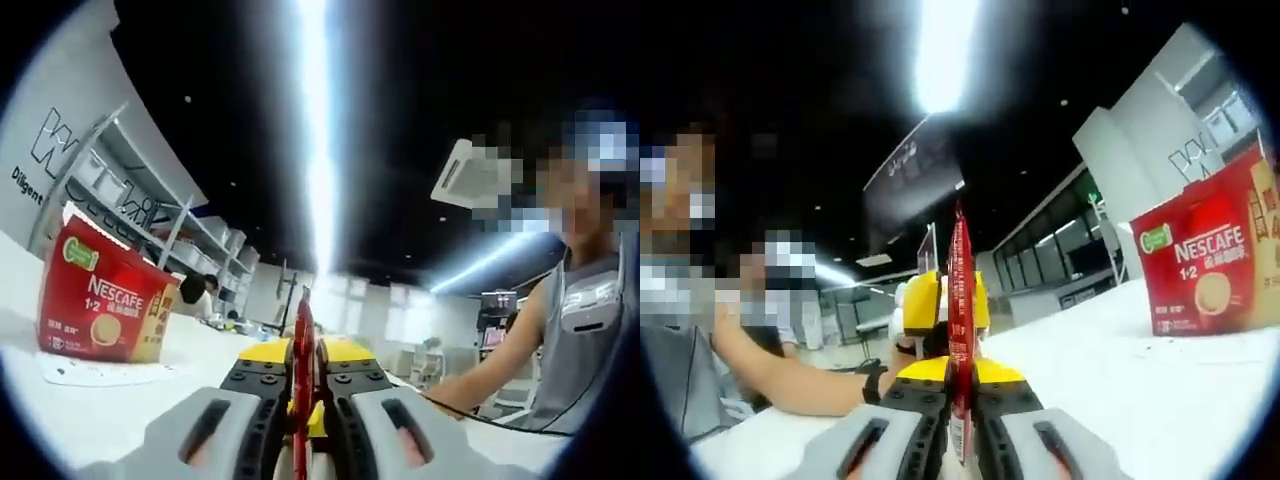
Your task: Tear open the coffee pouch, take out the coffee, and pour the coffee from the pouch into the cup
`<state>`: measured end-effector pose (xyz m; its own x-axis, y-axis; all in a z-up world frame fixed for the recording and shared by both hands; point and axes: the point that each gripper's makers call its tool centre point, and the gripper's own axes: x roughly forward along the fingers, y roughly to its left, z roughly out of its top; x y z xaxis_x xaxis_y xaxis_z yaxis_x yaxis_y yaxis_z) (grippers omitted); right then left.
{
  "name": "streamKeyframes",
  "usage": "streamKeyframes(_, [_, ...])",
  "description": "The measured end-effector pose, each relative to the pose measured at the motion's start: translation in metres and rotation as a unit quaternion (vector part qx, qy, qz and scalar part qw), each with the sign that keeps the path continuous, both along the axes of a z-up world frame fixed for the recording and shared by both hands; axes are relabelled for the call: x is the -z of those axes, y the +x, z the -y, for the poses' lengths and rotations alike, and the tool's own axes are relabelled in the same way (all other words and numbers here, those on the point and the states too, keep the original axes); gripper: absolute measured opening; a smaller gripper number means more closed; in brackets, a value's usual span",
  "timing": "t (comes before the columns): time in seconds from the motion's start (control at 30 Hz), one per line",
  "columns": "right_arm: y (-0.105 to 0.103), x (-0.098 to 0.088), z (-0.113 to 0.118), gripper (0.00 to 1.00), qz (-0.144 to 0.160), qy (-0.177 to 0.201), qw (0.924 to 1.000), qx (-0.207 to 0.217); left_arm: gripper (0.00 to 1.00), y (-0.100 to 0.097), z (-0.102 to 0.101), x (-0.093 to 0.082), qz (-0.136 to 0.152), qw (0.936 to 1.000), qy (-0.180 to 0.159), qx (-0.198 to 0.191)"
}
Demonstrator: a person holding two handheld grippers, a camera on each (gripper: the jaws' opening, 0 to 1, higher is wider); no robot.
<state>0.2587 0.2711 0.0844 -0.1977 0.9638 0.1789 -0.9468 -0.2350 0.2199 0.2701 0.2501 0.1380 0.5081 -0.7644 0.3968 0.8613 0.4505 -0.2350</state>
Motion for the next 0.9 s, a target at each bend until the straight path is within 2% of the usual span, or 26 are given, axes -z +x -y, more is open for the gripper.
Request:
streamKeyframes(0.23, [-0.002,0.003,-0.002,0.08,0.004,-0.009,0.9999,-0.004,0.13,0.004,0.0,0.004,-0.003,0.9999,0.01,0.0])
streamKeyframes(0.33, [-0.002,0.004,-0.002,0.08,0.004,-0.011,0.9999,-0.005,0.12,0.008,0.002,0.01,-0.01,0.9996,0.026,-0.003])
streamKeyframes(0.57, [-0.004,0.004,-0.002,0.1,0.014,-0.008,0.9998,-0.015,0.1,0.007,0.001,0.009,-0.004,0.9995,0.032,-0.002])
streamKeyframes(0.63, [-0.003,0.006,-0.002,0.17,0.027,-0.007,0.9994,-0.019,0.1,0.009,-0.001,0.009,-0.002,0.9994,0.032,-0.009])
streamKeyframes(0.67, [-0.004,0.005,-0.001,0.23,0.03,-0.002,0.9993,-0.024,0.1,0.008,-0.001,0.009,-0.004,0.9994,0.031,-0.01])
streamKeyframes(0.77, [-0.004,0.0,0.003,0.34,0.031,0.012,0.999,-0.03,0.1,0.008,-0.007,0.007,-0.015,0.9997,0.016,-0.008])
streamKeyframes(0.8, [-0.001,-0.01,0.008,0.35,0.03,0.037,0.9985,-0.026,0.1,0.008,-0.008,0.007,-0.016,0.9997,0.014,-0.009])
streamKeyframes(0.9, [0.005,-0.024,0.021,0.37,0.014,0.074,0.9968,-0.026,0.1,0.01,-0.011,0.007,-0.025,0.9996,0.007,-0.008])
